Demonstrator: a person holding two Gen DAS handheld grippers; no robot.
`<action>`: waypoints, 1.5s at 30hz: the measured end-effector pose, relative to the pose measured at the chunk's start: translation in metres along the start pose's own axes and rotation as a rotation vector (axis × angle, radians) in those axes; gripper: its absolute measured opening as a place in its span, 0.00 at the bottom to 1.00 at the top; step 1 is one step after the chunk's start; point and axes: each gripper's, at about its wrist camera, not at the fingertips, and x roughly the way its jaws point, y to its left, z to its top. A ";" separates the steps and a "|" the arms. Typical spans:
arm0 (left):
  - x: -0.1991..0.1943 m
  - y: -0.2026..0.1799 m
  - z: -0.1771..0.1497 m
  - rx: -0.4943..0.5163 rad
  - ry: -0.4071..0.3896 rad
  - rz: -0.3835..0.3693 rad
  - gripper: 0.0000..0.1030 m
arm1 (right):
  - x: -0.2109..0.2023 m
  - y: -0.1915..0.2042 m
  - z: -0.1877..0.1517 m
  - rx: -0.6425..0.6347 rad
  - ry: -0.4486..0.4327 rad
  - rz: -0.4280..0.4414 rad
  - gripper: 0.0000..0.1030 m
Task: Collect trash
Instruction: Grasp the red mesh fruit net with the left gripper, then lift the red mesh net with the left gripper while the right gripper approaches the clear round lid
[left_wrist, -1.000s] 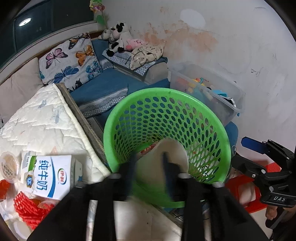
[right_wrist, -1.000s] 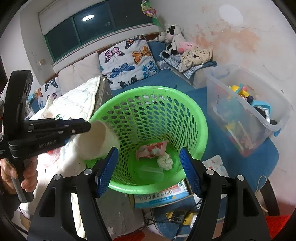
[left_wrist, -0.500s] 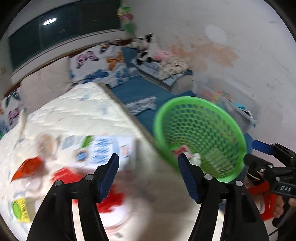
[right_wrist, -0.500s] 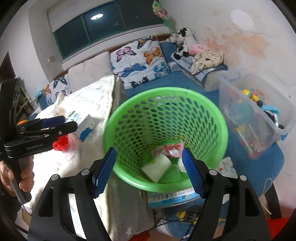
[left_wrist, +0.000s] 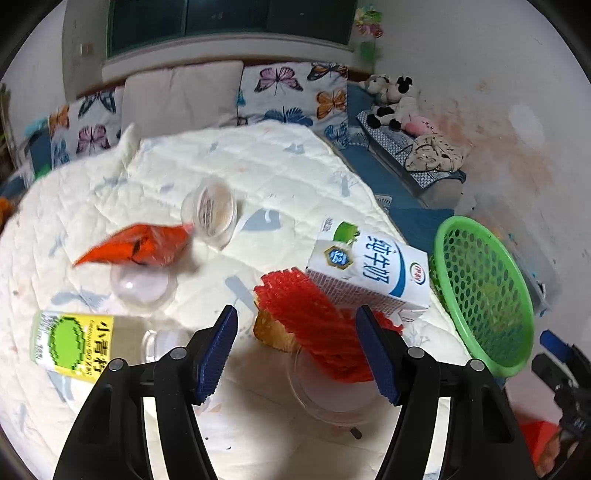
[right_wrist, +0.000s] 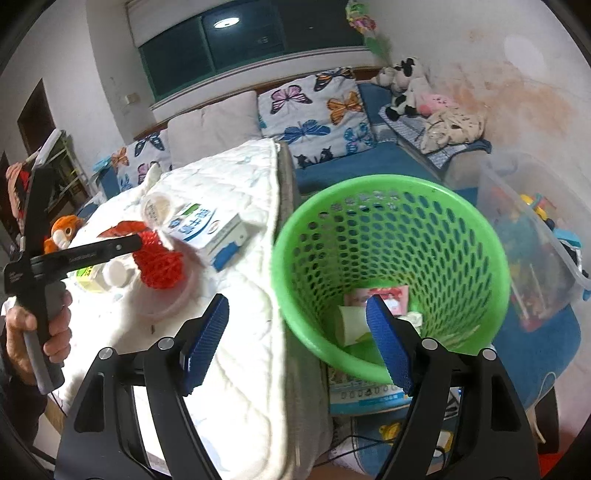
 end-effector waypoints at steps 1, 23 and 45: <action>0.005 0.002 0.001 -0.007 0.010 -0.011 0.62 | 0.001 0.002 -0.001 -0.004 0.002 0.005 0.75; -0.030 0.013 0.000 -0.011 -0.062 -0.154 0.09 | 0.041 0.076 -0.008 -0.128 0.096 0.171 0.82; -0.088 0.078 0.008 -0.079 -0.182 -0.100 0.09 | 0.116 0.140 -0.002 -0.231 0.215 0.194 0.92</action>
